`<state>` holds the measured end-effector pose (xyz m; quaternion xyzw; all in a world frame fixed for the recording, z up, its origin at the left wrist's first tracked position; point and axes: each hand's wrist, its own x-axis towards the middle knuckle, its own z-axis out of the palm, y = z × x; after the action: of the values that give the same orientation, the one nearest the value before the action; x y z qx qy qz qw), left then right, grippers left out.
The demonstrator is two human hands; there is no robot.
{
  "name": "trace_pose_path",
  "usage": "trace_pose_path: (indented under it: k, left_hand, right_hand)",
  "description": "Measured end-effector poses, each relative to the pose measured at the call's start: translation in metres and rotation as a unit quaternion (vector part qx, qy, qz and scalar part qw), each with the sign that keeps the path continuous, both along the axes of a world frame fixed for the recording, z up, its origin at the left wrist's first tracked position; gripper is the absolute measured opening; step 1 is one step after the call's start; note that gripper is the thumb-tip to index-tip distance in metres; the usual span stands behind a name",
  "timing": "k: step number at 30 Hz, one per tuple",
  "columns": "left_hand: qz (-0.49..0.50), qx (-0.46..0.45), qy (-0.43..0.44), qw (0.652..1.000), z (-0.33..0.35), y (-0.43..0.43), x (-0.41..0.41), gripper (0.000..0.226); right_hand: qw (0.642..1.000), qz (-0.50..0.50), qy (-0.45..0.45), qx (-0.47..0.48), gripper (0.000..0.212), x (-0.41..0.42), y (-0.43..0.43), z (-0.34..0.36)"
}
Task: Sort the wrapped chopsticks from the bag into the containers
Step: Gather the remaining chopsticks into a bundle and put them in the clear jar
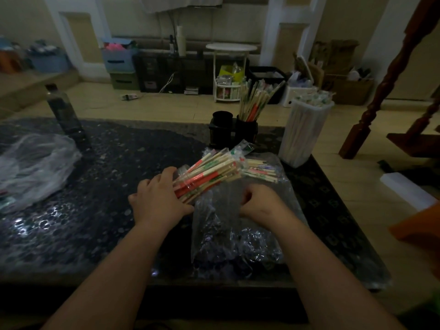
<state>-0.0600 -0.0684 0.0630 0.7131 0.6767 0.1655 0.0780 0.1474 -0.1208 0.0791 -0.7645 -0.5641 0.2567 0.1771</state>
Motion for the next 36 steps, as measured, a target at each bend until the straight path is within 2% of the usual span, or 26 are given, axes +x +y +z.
trace_pose_path:
  k: [2, 3, 5, 6, 8, 10, 14, 19, 22, 26, 28, 30, 32, 36]
  left_hand:
    - [-0.002, 0.0, 0.0, 1.0, 0.0, -0.001, 0.0, 0.095]
    - [-0.003, 0.0, 0.0, 1.0, 0.0, -0.001, 0.0, 0.095]
    - [-0.002, 0.0, -0.001, 1.0, 0.0, -0.001, 0.0, 0.095]
    - [-0.001, -0.001, 0.0, 1.0, 0.0, -0.001, 0.0, 0.096]
    - [-0.001, -0.006, 0.003, 1.0, 0.001, -0.001, -0.001, 0.096]
    - [-0.002, -0.009, 0.006, 1.0, 0.002, -0.001, 0.0, 0.096]
    - [-0.005, -0.016, 0.003, 1.0, 0.003, -0.001, -0.001, 0.095]
    - [-0.003, -0.013, 0.0, 1.0, 0.003, 0.0, -0.002, 0.094]
    - [0.0, -0.013, -0.005, 1.0, 0.004, 0.0, -0.003, 0.094]
    - [0.002, -0.02, -0.007, 1.0, 0.005, 0.002, -0.001, 0.095]
    - [0.008, -0.021, -0.003, 1.0, 0.006, 0.004, 0.0, 0.095]
    - [0.014, -0.021, -0.006, 1.0, 0.007, 0.007, 0.002, 0.095]
    - [0.022, -0.018, -0.012, 1.0, 0.009, 0.011, 0.003, 0.095]
    - [0.046, 0.001, -0.016, 0.999, 0.008, 0.017, 0.006, 0.095]
  right_hand:
    - [0.996, 0.038, -0.047, -0.059, 0.026, -0.006, -0.004, -0.001]
    - [0.993, 0.054, -0.075, -0.078, 0.039, -0.008, -0.006, -0.003]
    - [0.977, 0.102, -0.146, -0.121, 0.092, -0.015, -0.011, -0.008]
    - [0.966, 0.13, -0.18, -0.133, 0.112, -0.019, -0.012, -0.014]
    - [0.953, 0.162, -0.232, -0.108, 0.124, -0.026, -0.014, -0.027]
    - [0.952, 0.15, -0.261, -0.055, 0.112, -0.03, -0.013, -0.039]
    - [0.958, 0.091, -0.269, 0.042, 0.063, -0.035, -0.008, -0.044]
    - [0.977, -0.004, -0.213, 0.01, 0.032, -0.035, -0.005, -0.034]
    - [0.983, -0.035, -0.175, -0.036, 0.041, -0.032, -0.008, -0.032]
    - [0.999, -0.031, -0.034, -0.028, 0.051, -0.032, -0.008, -0.047]
    - [0.998, -0.017, 0.055, 0.003, 0.048, -0.035, -0.007, -0.055]
    - [0.994, -0.011, 0.104, 0.027, 0.04, -0.037, -0.004, -0.066]
    - [0.994, -0.008, 0.1, 0.041, 0.04, -0.034, 0.003, -0.079]
    - [0.997, 0.047, 0.063, 0.003, 0.065, -0.025, 0.018, -0.101]
